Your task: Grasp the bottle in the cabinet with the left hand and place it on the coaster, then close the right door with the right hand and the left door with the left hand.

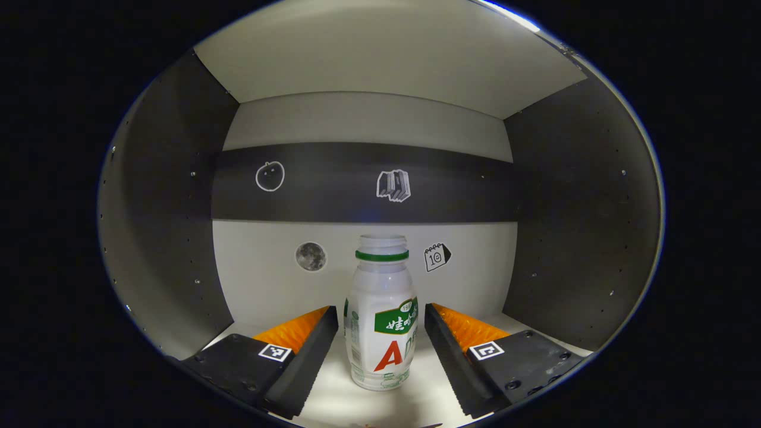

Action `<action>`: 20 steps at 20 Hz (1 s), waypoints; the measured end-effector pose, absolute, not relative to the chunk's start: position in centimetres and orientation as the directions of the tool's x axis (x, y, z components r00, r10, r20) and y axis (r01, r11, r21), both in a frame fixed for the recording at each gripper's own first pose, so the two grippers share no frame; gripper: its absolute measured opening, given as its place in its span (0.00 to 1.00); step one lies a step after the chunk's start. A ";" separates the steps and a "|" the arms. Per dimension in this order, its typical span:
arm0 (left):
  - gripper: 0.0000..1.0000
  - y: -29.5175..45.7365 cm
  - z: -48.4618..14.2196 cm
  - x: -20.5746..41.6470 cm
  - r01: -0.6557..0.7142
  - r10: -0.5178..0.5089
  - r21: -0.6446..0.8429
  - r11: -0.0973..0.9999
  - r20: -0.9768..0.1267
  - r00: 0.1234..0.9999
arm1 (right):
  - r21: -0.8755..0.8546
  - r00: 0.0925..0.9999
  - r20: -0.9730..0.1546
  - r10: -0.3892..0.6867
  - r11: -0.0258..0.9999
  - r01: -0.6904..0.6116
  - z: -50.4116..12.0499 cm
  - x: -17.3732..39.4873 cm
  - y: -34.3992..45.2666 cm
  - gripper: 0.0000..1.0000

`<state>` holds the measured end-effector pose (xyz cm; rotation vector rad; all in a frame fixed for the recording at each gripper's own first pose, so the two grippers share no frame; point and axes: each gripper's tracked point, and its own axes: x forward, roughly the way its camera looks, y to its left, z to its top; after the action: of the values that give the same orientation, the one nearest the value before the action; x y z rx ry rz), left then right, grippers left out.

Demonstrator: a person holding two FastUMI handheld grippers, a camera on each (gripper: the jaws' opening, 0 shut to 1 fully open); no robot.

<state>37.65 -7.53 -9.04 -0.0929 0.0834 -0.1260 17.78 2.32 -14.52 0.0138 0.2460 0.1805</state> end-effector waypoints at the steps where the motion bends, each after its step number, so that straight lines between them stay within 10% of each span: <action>1: 0.93 -7.3 -9.1 37.9 0.111 -0.118 -0.090 0.990 -0.073 0.990 | 0.034 0.954 -0.243 0.177 0.984 -0.174 -14.7 17.9 2.3 0.97; 20: 0.77 -3.6 -2.9 28.9 0.085 -0.087 -0.126 0.988 -0.016 0.996 | 0.058 0.962 -0.166 0.215 0.976 -0.208 -9.9 12.8 2.4 0.98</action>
<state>28.86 -3.62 -2.89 -0.1258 0.0215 -0.0864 12.77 2.41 -9.93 0.0400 0.1725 0.2144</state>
